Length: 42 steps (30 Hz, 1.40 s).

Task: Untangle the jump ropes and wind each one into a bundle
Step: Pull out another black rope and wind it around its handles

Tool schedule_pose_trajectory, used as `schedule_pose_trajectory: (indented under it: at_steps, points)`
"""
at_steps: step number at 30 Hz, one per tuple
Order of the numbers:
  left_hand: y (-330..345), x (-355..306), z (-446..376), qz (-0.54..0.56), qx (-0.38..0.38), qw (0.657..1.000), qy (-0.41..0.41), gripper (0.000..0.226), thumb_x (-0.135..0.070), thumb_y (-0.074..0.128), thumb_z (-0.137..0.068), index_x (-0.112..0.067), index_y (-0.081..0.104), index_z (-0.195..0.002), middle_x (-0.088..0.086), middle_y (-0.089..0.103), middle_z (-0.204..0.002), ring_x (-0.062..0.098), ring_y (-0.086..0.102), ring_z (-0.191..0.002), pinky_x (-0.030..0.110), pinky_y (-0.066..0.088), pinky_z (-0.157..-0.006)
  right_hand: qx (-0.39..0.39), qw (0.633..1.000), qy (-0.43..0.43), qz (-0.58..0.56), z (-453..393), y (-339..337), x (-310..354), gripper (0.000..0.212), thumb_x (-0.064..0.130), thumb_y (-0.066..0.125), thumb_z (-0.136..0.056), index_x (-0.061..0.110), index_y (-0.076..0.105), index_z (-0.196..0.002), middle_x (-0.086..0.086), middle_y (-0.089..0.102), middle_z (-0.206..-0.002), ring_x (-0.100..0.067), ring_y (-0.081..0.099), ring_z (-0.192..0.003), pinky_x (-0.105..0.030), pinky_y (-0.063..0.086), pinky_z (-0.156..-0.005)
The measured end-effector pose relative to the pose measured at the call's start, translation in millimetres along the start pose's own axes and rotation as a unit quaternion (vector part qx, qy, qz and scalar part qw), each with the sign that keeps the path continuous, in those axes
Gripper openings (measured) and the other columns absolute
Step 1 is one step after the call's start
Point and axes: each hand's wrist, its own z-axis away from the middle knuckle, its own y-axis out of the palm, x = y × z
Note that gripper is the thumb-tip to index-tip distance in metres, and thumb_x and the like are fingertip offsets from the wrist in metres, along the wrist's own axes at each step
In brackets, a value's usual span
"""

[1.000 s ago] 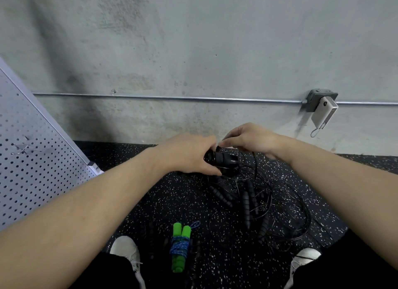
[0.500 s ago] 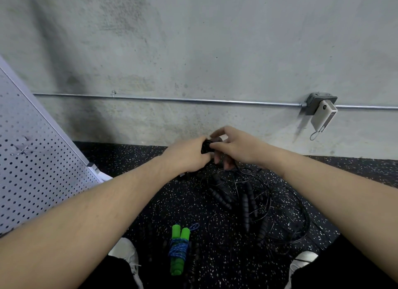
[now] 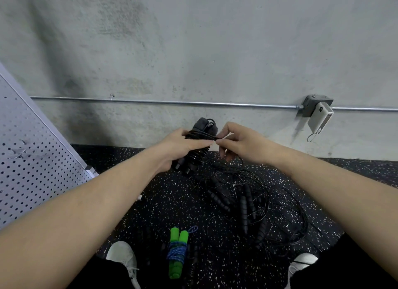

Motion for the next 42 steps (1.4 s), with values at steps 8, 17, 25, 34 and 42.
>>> schedule_pose_trajectory:
  at_steps: [8,17,25,34,42]
  points:
    - [2,-6,-1,0.106,0.041,0.994,-0.006,0.094,-0.077,0.079,-0.059,-0.014,0.059,-0.126,0.008,0.073,-0.090,0.029,0.068,-0.078,0.033,0.055,-0.056,-0.007,0.999,0.013,-0.052,8,-13,-6,0.012,0.025,0.072,-0.091,0.015,0.066,-0.090,-0.007,0.074,-0.077,-0.022,0.064,-0.064,-0.041,0.053,-0.069]
    - [-5,-9,6,0.196,0.107,0.974,0.035,0.042,-0.044,0.070,-0.085,-0.017,0.057,-0.114,0.011,0.069,-0.095,0.034,0.069,-0.072,0.036,0.056,-0.059,0.006,0.971,0.098,-0.216,10,-29,-7,0.014,0.013,0.067,-0.092,0.013,0.069,-0.107,-0.003,0.057,-0.068,-0.008,0.039,-0.048,-0.015,0.028,-0.038]
    - [-7,-15,17,0.187,0.138,0.970,0.070,0.054,-0.039,0.061,-0.080,-0.008,0.056,-0.124,0.011,0.072,-0.083,0.025,0.067,-0.055,0.029,0.053,-0.047,0.084,0.915,0.093,-0.384,9,-36,-8,0.021,0.020,0.068,-0.086,0.014,0.048,-0.086,-0.002,0.054,-0.074,-0.009,0.038,-0.060,-0.018,0.032,-0.048]
    - [6,-10,14,-0.082,0.142,0.971,0.172,0.036,-0.025,0.089,-0.073,-0.026,0.066,-0.101,-0.001,0.072,-0.084,0.015,0.072,-0.069,0.031,0.059,-0.063,-0.011,0.902,0.145,-0.406,5,-25,-6,0.018,0.003,0.053,-0.096,0.014,0.049,-0.082,-0.007,0.058,-0.066,-0.007,0.046,-0.044,-0.013,0.031,-0.033]
    - [9,-2,9,-0.231,0.149,0.938,0.212,0.064,-0.054,0.088,-0.057,-0.023,0.065,-0.109,-0.002,0.072,-0.111,0.015,0.068,-0.108,0.041,0.054,-0.100,0.006,0.905,0.122,-0.408,2,-19,-6,0.007,0.017,0.074,-0.081,0.016,0.067,-0.081,-0.002,0.061,-0.073,-0.012,0.052,-0.061,-0.019,0.053,-0.049]
